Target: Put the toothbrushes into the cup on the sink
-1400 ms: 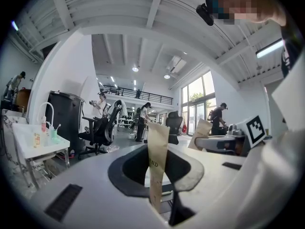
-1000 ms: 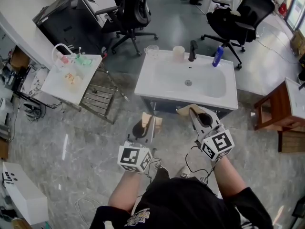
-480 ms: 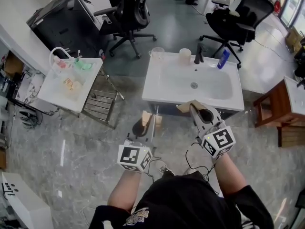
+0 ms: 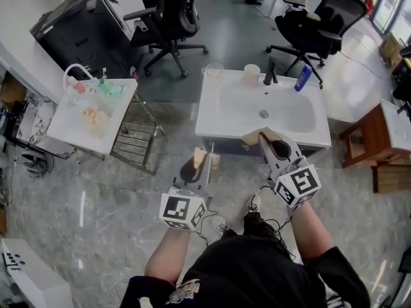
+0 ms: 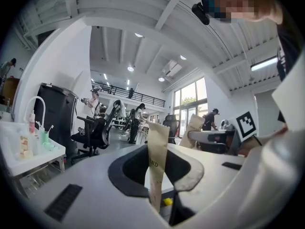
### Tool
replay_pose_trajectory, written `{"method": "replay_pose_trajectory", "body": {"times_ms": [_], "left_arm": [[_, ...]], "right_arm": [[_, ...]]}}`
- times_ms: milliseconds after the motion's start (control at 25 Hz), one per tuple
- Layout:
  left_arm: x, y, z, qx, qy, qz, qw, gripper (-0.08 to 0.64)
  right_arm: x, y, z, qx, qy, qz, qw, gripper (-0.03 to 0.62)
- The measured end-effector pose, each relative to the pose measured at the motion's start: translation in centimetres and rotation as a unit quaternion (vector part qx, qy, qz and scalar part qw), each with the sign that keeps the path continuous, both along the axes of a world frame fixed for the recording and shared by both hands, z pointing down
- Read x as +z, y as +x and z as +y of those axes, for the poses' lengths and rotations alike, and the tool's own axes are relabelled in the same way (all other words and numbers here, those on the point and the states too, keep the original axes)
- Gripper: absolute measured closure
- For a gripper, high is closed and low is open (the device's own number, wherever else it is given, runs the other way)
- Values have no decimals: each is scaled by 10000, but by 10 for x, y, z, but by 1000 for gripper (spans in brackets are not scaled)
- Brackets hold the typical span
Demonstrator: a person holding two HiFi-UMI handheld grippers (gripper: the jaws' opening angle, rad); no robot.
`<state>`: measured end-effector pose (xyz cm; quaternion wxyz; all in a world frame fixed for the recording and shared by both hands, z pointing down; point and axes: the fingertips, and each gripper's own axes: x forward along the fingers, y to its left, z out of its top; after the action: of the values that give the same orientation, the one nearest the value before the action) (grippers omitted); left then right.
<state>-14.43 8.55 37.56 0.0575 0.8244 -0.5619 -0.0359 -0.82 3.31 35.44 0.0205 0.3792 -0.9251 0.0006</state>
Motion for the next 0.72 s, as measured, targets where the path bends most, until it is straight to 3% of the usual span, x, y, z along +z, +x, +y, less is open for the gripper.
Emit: {"method": "replay_pose_trajectory", "body": {"times_ms": [360,720], "left_arm": [[2,-3,-11,-34,25,41,10000,497],[2,14,-46,-86,-1,-28,10000,497]], "right_arm": [[4,-4,-13,-8,-16,13,10000,557],[7,17,-51,13,-49,-128,9999,557]]}}
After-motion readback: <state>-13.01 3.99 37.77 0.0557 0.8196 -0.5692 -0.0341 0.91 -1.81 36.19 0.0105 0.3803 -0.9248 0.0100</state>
